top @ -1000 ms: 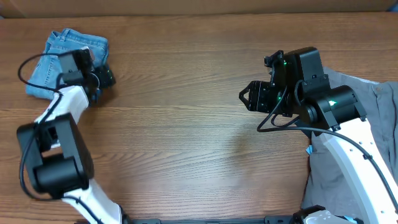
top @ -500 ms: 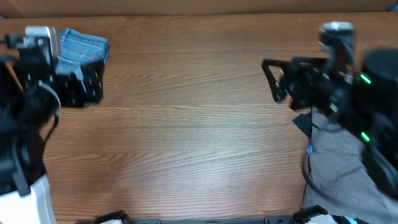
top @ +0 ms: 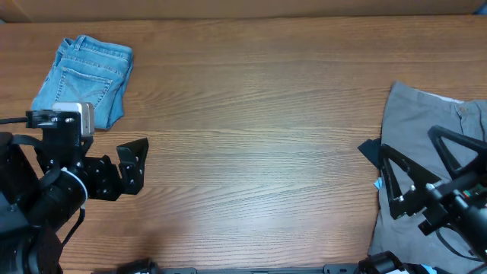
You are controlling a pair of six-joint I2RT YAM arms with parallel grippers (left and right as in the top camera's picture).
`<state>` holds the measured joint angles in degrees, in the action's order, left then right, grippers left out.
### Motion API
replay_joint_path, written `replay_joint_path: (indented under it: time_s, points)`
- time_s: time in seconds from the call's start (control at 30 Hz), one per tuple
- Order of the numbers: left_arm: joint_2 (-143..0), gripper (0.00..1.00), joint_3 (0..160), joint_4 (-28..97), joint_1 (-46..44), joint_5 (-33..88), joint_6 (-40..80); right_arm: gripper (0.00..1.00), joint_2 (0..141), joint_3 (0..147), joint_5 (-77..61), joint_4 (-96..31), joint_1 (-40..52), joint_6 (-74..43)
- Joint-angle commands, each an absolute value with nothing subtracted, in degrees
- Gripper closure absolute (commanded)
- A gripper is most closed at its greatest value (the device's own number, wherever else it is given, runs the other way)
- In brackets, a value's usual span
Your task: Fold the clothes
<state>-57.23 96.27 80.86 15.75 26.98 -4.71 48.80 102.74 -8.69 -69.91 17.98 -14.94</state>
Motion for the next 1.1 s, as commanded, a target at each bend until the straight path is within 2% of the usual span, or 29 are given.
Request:
replay_joint_path:
  time_s: [0.0,0.17,0.57,1.07]
  points:
    - [-57.7,0.00,96.7,81.2,15.7,26.4,-5.6,0.00,49.0,102.8,-7.9,-70.2,17.8,-14.5]
    - [-57.7,0.00,96.7,80.7,15.7,27.0,-5.6,0.00,49.0,102.8,-7.9,-72.1,17.8,-14.5]
    - [-60.1,0.00,96.6,82.1,15.7,26.2,-5.6,0.00,49.0,102.8,-8.0,-86.1,17.8,-14.6]
    - [-67.8,0.00,96.6,82.1,15.7,23.4,-5.6,0.00,49.0,102.8,-7.9,-84.4,17.8,-14.6]
